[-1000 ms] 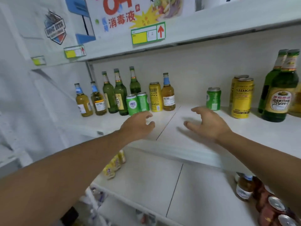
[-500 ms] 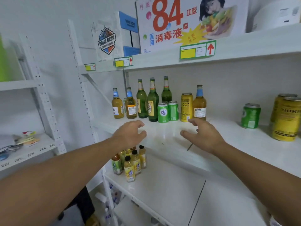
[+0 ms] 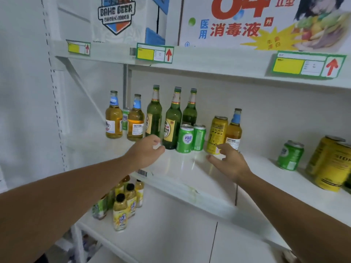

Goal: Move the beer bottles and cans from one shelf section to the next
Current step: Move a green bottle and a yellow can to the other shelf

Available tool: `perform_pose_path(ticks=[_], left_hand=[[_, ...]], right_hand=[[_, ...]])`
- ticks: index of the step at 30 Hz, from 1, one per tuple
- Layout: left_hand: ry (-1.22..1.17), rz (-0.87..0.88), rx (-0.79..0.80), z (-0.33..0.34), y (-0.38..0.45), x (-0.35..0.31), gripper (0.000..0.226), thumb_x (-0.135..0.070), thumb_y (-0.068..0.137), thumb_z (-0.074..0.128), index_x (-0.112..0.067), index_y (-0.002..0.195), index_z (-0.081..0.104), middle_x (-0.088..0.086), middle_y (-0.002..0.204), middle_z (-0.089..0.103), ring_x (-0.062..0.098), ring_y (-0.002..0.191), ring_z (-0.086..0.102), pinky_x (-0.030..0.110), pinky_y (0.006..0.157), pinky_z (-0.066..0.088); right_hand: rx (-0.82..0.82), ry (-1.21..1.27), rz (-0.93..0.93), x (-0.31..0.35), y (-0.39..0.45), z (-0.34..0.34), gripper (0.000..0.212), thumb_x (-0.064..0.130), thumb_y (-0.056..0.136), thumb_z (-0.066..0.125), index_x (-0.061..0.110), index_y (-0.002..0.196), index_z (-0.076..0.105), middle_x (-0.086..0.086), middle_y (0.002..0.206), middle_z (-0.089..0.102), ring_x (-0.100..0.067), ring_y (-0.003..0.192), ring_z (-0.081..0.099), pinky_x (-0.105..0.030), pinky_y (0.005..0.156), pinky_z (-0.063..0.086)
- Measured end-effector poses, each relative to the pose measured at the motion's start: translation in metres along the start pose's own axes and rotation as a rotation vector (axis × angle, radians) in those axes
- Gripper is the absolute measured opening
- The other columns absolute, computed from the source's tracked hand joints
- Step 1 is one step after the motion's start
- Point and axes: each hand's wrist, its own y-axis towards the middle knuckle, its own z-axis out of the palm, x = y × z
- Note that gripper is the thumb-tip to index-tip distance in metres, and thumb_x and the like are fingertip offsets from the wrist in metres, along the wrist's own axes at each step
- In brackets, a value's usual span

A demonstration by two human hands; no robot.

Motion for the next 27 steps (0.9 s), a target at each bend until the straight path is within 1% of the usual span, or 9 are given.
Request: perform_pose_path(ticks=[5, 7, 10, 12, 14, 18, 21, 24, 27], left_hand=[[-0.233, -0.033, -0.084, 0.02, 0.046, 0.0, 0.06, -0.049, 0.102, 0.067, -0.017, 0.151, 0.054, 0.003, 0.148, 0.063, 0.025, 0.129, 0.064, 0.043, 0.106, 0.054], [-0.296, -0.025, -0.108, 0.023, 0.063, -0.002, 0.063, -0.05, 0.101, 0.068, -0.017, 0.152, 0.051, 0.004, 0.151, 0.062, 0.025, 0.13, 0.064, 0.043, 0.105, 0.053], [-0.394, -0.039, -0.111, 0.026, 0.085, -0.004, 0.072, -0.052, 0.099, 0.072, -0.02, 0.157, 0.045, 0.0, 0.152, 0.06, 0.025, 0.134, 0.062, 0.049, 0.11, 0.053], [-0.425, -0.034, -0.093, 0.032, 0.095, -0.006, 0.073, -0.047, 0.097, 0.076, -0.021, 0.158, 0.044, -0.004, 0.149, 0.059, 0.024, 0.134, 0.062, 0.05, 0.11, 0.053], [-0.433, -0.01, -0.114, 0.038, 0.104, -0.004, 0.075, -0.043, 0.095, 0.08, -0.021, 0.157, 0.044, -0.001, 0.15, 0.061, 0.024, 0.132, 0.063, 0.051, 0.108, 0.055], [-0.432, -0.007, -0.108, 0.043, 0.121, -0.005, 0.086, -0.067, 0.081, 0.08, -0.028, 0.151, 0.048, -0.011, 0.136, 0.068, 0.017, 0.124, 0.069, 0.052, 0.106, 0.058], [-0.37, -0.051, -0.134, 0.048, 0.126, -0.01, 0.074, -0.072, 0.081, 0.075, -0.032, 0.139, 0.055, -0.018, 0.12, 0.069, 0.017, 0.12, 0.069, 0.052, 0.108, 0.055], [-0.374, -0.08, -0.124, 0.052, 0.128, -0.015, 0.044, -0.06, 0.091, 0.075, -0.032, 0.122, 0.062, -0.013, 0.113, 0.069, 0.018, 0.114, 0.069, 0.045, 0.103, 0.055], [-0.379, -0.091, -0.135, 0.052, 0.131, -0.015, 0.033, -0.054, 0.093, 0.076, -0.034, 0.116, 0.063, -0.016, 0.108, 0.067, 0.016, 0.109, 0.067, 0.044, 0.103, 0.056]], right_hand=[[-0.093, 0.14, 0.116, -0.009, 0.031, 0.003, 0.054, 0.051, 0.091, 0.079, 0.026, 0.133, 0.057, 0.005, 0.118, 0.074, -0.02, 0.11, 0.069, -0.04, 0.098, 0.057], [-0.115, 0.196, 0.131, -0.011, 0.041, 0.004, 0.044, 0.044, 0.093, 0.079, 0.033, 0.125, 0.051, 0.013, 0.106, 0.068, -0.017, 0.104, 0.066, -0.037, 0.094, 0.055], [-0.152, 0.244, 0.111, -0.013, 0.056, 0.008, 0.045, 0.037, 0.093, 0.081, 0.037, 0.125, 0.05, 0.024, 0.098, 0.058, -0.011, 0.095, 0.063, -0.034, 0.089, 0.05], [-0.177, 0.268, 0.085, -0.013, 0.064, 0.013, 0.054, 0.046, 0.086, 0.082, 0.039, 0.128, 0.049, 0.017, 0.107, 0.062, -0.008, 0.094, 0.064, -0.037, 0.091, 0.053], [-0.223, 0.223, 0.061, -0.013, 0.073, 0.019, 0.065, 0.055, 0.079, 0.076, 0.037, 0.134, 0.047, 0.007, 0.127, 0.057, -0.019, 0.102, 0.064, -0.044, 0.093, 0.056], [-0.334, 0.184, 0.051, -0.005, 0.095, 0.027, 0.067, 0.05, 0.088, 0.078, 0.028, 0.142, 0.044, 0.0, 0.14, 0.05, -0.028, 0.113, 0.062, -0.053, 0.1, 0.053], [-0.426, 0.171, 0.107, -0.004, 0.109, 0.038, 0.073, 0.052, 0.087, 0.08, 0.021, 0.143, 0.045, -0.007, 0.143, 0.048, -0.034, 0.12, 0.061, -0.054, 0.101, 0.052], [-0.498, 0.118, 0.157, 0.0, 0.115, 0.048, 0.073, 0.054, 0.088, 0.081, 0.015, 0.141, 0.049, -0.012, 0.142, 0.049, -0.038, 0.124, 0.059, -0.052, 0.1, 0.048], [-0.552, 0.096, 0.204, 0.007, 0.119, 0.052, 0.07, 0.052, 0.09, 0.08, 0.012, 0.139, 0.052, -0.014, 0.141, 0.051, -0.039, 0.126, 0.057, -0.052, 0.099, 0.047]])
